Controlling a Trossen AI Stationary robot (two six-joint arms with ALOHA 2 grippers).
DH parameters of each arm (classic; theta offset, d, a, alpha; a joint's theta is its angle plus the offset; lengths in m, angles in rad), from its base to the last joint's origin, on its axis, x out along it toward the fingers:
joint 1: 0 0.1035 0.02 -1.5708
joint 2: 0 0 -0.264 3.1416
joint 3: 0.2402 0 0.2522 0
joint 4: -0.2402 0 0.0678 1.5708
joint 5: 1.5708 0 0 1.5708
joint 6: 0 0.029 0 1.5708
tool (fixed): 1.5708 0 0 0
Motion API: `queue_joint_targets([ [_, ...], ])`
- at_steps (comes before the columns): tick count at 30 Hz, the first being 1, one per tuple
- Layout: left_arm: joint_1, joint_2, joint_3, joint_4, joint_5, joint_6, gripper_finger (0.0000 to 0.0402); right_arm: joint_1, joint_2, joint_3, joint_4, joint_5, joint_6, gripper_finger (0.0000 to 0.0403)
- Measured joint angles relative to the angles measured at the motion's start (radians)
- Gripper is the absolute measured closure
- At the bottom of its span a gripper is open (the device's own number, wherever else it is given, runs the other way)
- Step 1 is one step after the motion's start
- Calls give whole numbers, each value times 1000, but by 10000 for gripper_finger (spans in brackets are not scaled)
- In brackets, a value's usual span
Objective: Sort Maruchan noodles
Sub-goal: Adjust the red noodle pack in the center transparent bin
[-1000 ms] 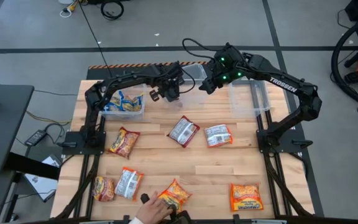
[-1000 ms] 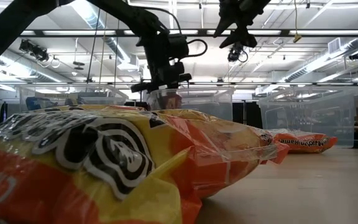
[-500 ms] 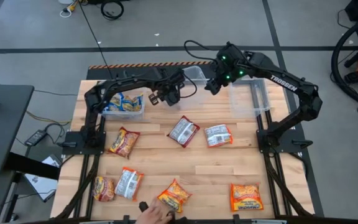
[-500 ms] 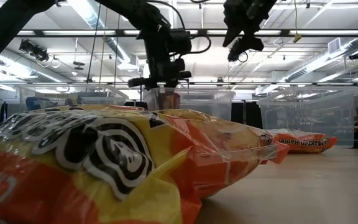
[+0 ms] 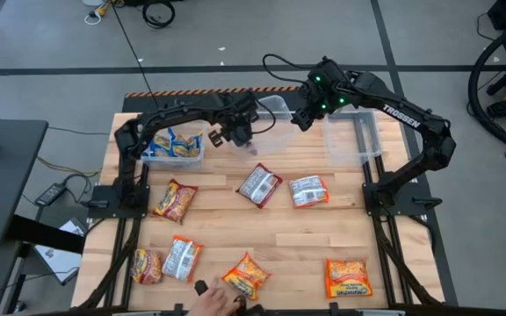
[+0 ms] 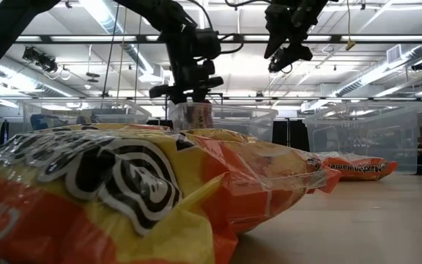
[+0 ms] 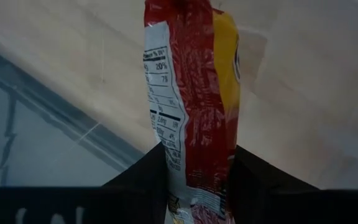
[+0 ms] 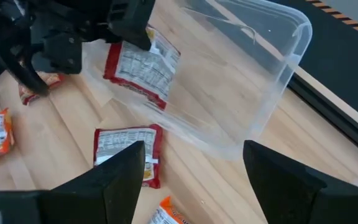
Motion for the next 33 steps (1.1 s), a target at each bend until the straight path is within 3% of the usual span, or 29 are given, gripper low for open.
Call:
queue_joint_targets([
  [5,22,4,-44,31,-50,109,269,0,0,0,0,0,0,124],
  [18,4,4,-44,49,-57,158,269,-1,0,0,7,-1,-48,123],
  [33,-28,24,-42,-4,-95,26,269,1,0,0,7,-24,-126,123],
])
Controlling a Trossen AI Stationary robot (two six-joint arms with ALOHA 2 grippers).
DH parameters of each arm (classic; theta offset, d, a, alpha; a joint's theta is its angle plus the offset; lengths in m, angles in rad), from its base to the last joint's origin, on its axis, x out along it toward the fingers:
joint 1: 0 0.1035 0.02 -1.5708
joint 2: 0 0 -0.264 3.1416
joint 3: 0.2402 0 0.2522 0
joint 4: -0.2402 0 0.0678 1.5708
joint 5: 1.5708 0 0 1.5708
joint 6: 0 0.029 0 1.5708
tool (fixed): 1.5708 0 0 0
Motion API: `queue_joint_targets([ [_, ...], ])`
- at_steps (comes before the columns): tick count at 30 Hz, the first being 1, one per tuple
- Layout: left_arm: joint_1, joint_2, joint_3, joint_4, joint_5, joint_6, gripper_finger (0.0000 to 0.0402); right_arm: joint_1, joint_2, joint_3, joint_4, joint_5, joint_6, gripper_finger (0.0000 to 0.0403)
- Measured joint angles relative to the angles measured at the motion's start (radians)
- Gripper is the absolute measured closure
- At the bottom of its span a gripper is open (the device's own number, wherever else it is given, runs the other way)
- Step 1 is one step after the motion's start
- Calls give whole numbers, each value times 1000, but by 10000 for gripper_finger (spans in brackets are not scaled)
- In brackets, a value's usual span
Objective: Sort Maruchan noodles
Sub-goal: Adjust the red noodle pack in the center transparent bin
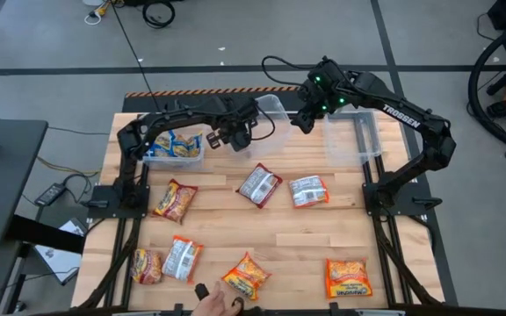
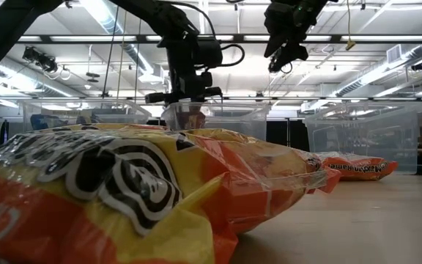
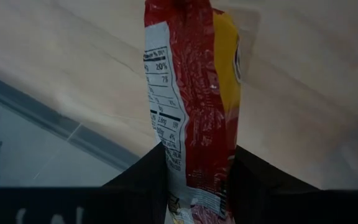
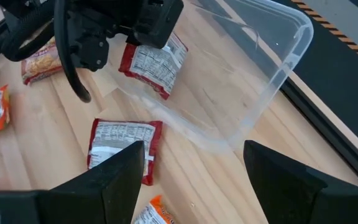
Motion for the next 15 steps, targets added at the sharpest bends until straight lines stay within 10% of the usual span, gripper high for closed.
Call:
queue_joint_targets([
  [15,5,1,-1,-10,-75,4,217,0,0,0,-1,0,-12,123],
])
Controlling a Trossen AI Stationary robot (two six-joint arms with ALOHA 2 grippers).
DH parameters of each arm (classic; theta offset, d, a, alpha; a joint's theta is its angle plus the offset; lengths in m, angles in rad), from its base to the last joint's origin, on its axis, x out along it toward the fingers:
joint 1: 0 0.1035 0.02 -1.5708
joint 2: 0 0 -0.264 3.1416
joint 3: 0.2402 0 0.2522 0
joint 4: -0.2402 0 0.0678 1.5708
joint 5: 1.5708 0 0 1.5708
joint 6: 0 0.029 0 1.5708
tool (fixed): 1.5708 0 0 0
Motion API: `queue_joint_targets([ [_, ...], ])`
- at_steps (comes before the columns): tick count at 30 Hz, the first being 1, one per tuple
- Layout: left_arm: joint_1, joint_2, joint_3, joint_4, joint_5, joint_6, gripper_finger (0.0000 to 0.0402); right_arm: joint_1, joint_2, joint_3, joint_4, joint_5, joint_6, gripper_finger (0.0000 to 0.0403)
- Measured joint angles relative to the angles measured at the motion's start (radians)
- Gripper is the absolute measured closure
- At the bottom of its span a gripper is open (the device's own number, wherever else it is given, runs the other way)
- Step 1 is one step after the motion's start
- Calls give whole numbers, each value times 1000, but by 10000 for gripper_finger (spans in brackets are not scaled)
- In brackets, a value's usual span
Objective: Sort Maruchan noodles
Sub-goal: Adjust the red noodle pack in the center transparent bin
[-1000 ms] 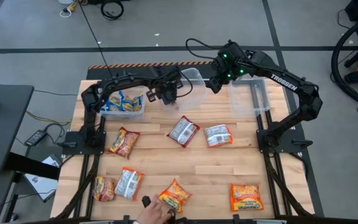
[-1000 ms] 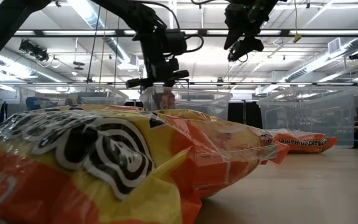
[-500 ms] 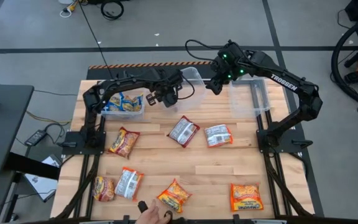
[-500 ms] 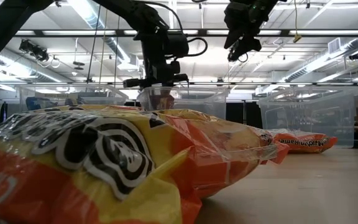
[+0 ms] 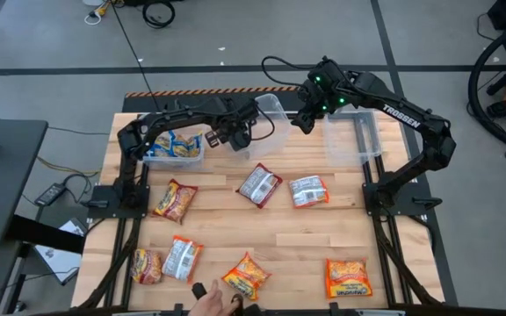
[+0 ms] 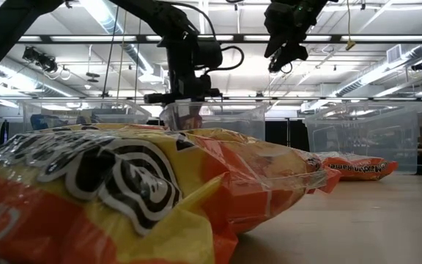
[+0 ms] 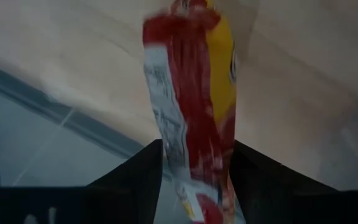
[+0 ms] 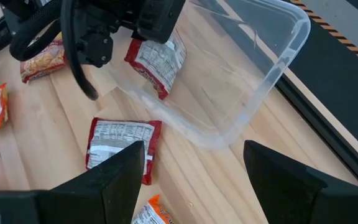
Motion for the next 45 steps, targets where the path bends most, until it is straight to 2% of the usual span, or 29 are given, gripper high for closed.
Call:
queue_joint_targets([
  [11,-12,-11,22,-16,6,-56,217,0,0,0,0,0,1,123],
  [17,-33,-26,23,-57,21,-140,218,0,0,0,0,-2,13,123],
  [25,-63,-31,24,-151,14,-259,247,0,0,0,0,-29,27,123],
  [35,-97,-35,25,-206,-14,-296,277,0,0,0,-7,-31,39,123],
  [45,-97,-35,140,-291,16,-338,279,0,0,0,-29,-32,42,123],
])
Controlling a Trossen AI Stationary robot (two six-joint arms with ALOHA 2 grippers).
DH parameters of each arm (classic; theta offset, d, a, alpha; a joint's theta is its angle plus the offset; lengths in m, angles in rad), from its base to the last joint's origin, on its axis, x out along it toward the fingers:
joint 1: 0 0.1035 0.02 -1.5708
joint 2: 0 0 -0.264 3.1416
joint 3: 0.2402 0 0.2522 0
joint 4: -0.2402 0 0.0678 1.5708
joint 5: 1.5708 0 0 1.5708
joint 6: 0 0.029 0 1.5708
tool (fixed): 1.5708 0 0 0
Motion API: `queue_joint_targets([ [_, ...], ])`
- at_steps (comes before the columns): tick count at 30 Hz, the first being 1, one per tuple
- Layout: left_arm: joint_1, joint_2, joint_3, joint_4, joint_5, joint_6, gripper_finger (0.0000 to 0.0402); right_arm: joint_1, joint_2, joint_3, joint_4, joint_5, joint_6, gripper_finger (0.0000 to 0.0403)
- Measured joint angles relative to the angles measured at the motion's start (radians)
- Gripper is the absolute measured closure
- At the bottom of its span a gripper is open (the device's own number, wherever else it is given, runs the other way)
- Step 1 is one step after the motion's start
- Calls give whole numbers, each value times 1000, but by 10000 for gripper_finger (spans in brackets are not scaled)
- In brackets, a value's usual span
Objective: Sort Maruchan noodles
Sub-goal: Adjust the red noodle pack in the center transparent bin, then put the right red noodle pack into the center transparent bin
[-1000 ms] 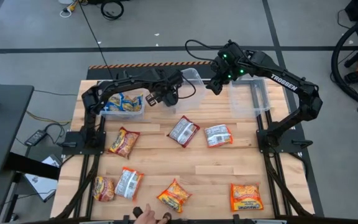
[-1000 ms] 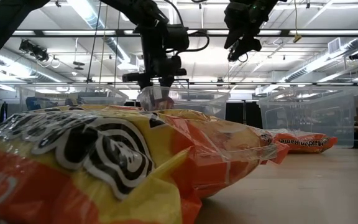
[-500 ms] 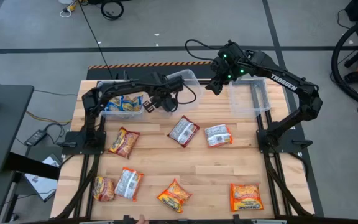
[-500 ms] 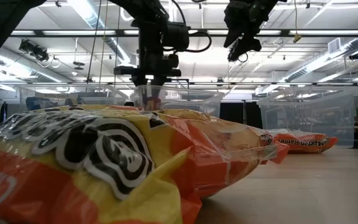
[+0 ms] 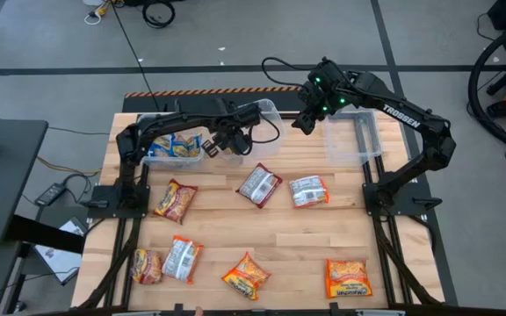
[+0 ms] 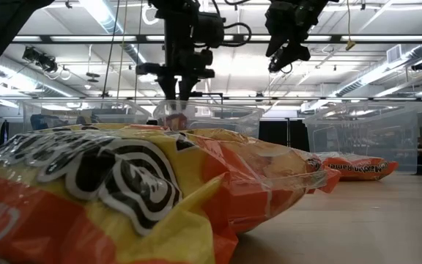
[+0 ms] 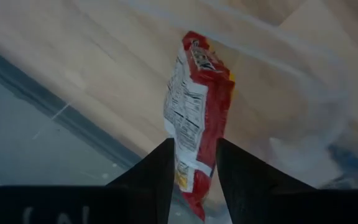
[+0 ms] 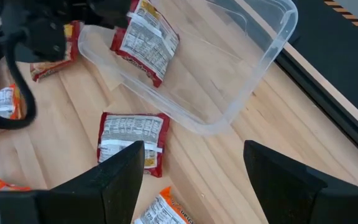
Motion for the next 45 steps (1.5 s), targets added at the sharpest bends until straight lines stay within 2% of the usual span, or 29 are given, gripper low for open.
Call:
queue_joint_targets([
  [5,-26,0,49,-69,8,-82,279,0,0,0,0,0,0,123],
  [10,-93,0,115,-137,16,-302,279,5,0,0,6,0,-57,123],
  [14,-170,-13,186,-196,111,-577,279,35,0,0,8,16,-108,123],
  [17,-228,-34,193,-192,214,-804,279,76,-5,0,6,48,-120,123],
  [21,-320,-52,163,-186,310,-977,280,151,-42,0,-19,105,-103,123],
  [24,-396,-52,119,-161,305,-984,286,214,-86,0,-55,145,-83,123],
  [26,-432,-53,71,-83,313,-990,291,260,-119,0,-77,181,-58,123],
  [30,-441,-76,-36,25,360,-969,301,387,-189,-7,-103,268,35,123],
  [33,-446,-122,-118,108,357,-942,312,495,-236,-37,-96,347,134,123],
  [40,-517,-154,-306,369,192,-950,327,703,-281,-153,-40,540,346,123],
  [45,-544,-146,-430,514,114,-976,305,788,-259,-210,1,589,466,123],
])
